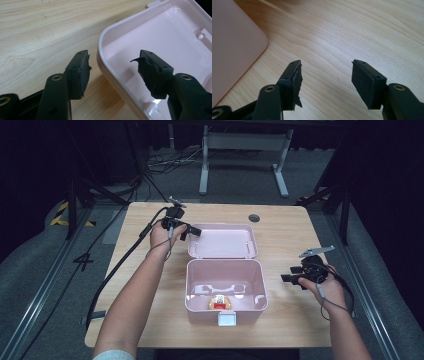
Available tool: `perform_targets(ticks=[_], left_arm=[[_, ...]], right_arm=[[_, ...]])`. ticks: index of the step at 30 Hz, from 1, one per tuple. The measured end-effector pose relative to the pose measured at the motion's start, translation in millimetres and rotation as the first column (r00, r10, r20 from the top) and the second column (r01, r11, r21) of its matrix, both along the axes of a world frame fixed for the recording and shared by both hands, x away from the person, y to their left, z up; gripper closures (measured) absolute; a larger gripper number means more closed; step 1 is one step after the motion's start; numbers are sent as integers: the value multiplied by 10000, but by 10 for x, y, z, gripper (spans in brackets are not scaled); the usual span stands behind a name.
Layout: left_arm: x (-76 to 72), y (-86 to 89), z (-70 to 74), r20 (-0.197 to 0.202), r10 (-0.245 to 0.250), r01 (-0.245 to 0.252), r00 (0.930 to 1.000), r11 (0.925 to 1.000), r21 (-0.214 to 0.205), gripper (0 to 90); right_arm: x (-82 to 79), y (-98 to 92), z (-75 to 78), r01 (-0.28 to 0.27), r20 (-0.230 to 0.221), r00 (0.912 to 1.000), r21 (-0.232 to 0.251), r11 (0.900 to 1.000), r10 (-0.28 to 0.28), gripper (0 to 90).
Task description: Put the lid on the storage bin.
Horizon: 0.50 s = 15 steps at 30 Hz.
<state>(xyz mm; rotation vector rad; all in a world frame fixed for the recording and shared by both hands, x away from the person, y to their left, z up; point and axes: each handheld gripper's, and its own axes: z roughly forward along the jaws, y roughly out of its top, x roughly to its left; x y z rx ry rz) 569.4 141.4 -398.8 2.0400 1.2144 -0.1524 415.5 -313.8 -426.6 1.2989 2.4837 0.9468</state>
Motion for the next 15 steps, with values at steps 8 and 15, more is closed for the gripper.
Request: perform_targets(ticks=[8,15], left_arm=[[21,-26,-60,-354,-131,114,9993,9988,-475,473],[20,41,38,110,226,-218,9997,9970,-743,628]], right_arm=[[-16,1,-6,-54,-55,10000,-23,10000,54,422],[-14,9,-8,-105,-49,9999,2,9999,105,425]])
